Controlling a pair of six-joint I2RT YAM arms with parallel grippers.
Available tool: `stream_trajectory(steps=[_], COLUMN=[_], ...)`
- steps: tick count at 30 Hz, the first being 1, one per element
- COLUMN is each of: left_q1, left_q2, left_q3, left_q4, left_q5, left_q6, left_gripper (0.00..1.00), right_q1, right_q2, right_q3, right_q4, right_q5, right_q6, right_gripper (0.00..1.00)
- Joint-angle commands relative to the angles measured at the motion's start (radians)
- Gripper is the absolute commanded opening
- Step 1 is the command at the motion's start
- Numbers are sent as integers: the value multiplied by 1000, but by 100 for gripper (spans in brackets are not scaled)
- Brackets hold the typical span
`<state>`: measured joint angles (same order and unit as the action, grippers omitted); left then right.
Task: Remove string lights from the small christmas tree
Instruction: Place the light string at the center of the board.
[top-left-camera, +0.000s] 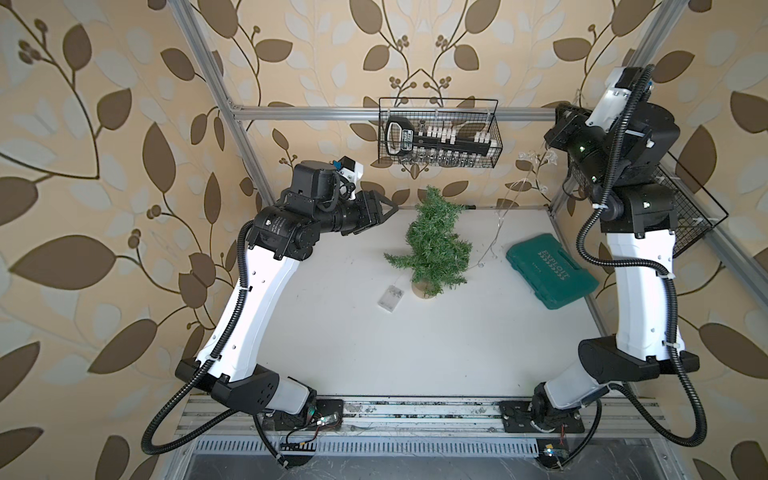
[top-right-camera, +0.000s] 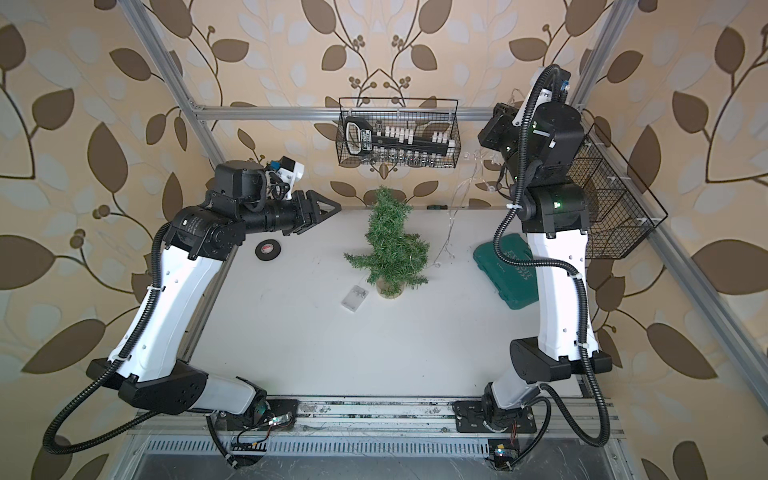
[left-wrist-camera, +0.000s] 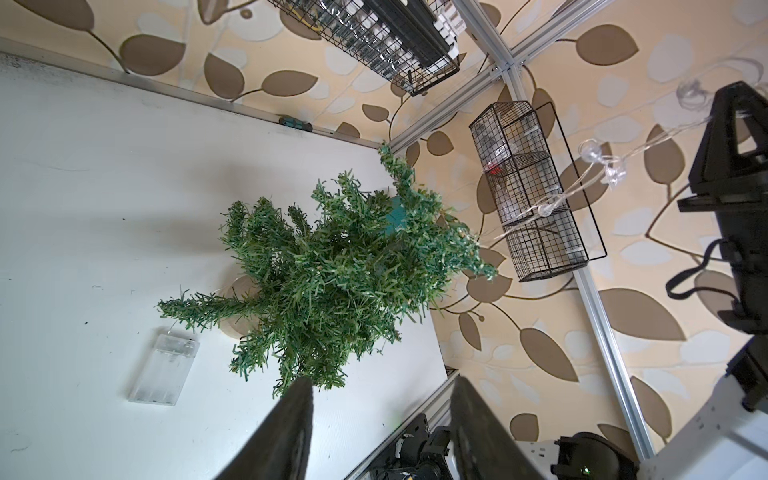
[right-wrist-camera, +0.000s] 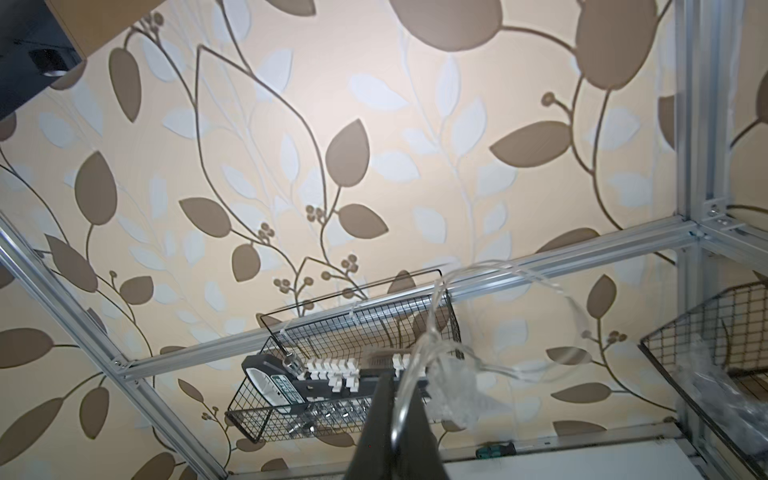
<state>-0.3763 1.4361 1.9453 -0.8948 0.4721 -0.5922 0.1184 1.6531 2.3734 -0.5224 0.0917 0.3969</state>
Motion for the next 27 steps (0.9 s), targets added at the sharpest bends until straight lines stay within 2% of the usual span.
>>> stream_trajectory(steps=[1, 5, 8, 13, 18, 21, 27], left_q1=[14, 17, 17, 17, 16, 16, 16], left_q2=[24, 21, 14, -26, -31, -28, -26], left_q3=[24, -9, -54, -94, -123, -138, -169], left_q4=[12, 11, 30, 60, 59, 56, 65], left_q5=[23, 25, 28, 68, 73, 77, 85], left_q6=[40, 48, 45, 20, 30, 32, 30], left_gripper=[55, 55, 55, 53, 53, 53, 52], right_q1=[-9, -24, -31, -14, 13, 17, 20], right_q2=[67, 165, 135, -79, -346, -471, -677], right_q3=[83, 228, 176, -191, -597, -792, -1120], right_q4=[162, 192, 196, 183, 146, 126, 107], right_q5=[-40, -71, -130, -233, -209, -204, -269], right_q6=[33, 62, 72, 68, 42, 60, 44], right_gripper=[0, 0, 0, 0, 0, 0, 0])
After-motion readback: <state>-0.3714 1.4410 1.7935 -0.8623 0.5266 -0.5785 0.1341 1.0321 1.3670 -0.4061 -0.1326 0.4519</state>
